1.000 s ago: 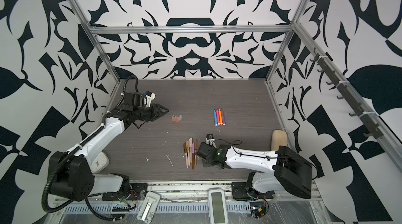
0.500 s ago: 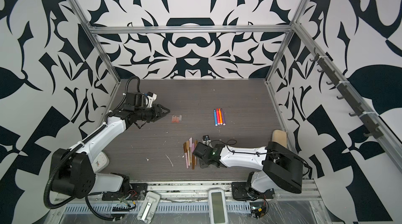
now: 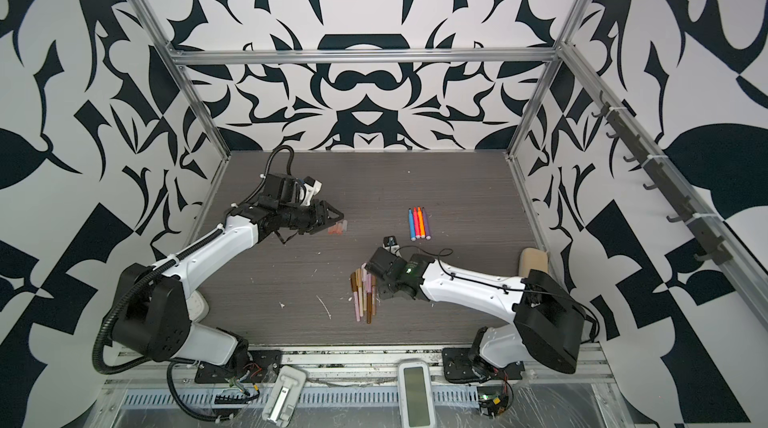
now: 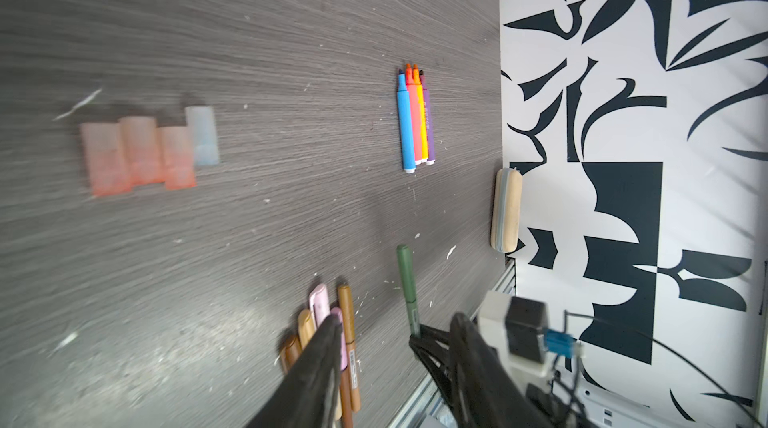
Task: Open the pen caps
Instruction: 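Grasp the green pen body with the right gripper and lift it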
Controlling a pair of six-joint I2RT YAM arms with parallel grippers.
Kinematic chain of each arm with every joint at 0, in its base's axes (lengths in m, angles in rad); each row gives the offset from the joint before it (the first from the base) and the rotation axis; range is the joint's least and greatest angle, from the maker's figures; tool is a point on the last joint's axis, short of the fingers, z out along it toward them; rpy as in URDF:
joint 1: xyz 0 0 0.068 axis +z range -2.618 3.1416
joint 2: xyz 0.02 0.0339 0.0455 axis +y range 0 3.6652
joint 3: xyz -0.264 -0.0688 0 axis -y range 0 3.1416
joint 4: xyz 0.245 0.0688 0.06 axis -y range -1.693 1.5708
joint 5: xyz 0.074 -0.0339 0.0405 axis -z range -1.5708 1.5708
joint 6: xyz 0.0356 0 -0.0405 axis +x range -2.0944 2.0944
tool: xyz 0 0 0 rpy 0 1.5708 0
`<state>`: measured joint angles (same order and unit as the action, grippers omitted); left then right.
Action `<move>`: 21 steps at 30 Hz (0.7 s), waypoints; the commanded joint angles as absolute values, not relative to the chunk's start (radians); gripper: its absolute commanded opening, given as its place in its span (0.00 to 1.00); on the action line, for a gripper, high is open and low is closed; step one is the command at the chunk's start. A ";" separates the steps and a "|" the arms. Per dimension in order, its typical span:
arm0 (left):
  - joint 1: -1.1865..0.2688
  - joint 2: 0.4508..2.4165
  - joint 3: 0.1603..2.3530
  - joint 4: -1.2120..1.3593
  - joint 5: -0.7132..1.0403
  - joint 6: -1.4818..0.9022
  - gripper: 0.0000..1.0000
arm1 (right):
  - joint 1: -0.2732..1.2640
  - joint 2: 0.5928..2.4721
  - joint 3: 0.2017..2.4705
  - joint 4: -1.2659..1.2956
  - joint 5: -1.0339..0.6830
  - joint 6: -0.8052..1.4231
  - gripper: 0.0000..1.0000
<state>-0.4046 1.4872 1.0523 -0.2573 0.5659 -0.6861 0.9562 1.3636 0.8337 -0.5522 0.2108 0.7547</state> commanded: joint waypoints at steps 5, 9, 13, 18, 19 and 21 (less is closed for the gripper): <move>-0.442 1.527 1.054 -0.192 0.577 -0.735 0.46 | 0.830 1.294 0.845 -0.534 0.119 0.654 0.00; -0.476 1.540 1.032 -0.140 0.577 -0.777 0.46 | 0.811 1.273 0.841 -0.496 0.060 0.635 0.00; -0.527 1.556 1.028 -0.120 0.567 -0.797 0.46 | 0.809 1.263 0.831 -0.472 0.033 0.645 0.00; -0.582 1.570 1.003 -0.064 0.557 -0.843 0.46 | 0.810 1.231 0.806 -0.439 0.007 0.664 0.00; -0.595 1.575 0.997 -0.047 0.558 -0.854 0.46 | 0.810 1.220 0.799 -0.430 0.003 0.666 0.00; -0.618 1.585 0.992 -0.030 0.551 -0.866 0.46 | 0.810 1.200 0.780 -0.415 0.000 0.678 0.00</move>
<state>-0.5961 1.5661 1.0119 -0.0875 0.5613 -0.8246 0.8127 1.2430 0.7975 -0.4595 0.0177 0.6670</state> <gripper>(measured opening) 0.459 0.099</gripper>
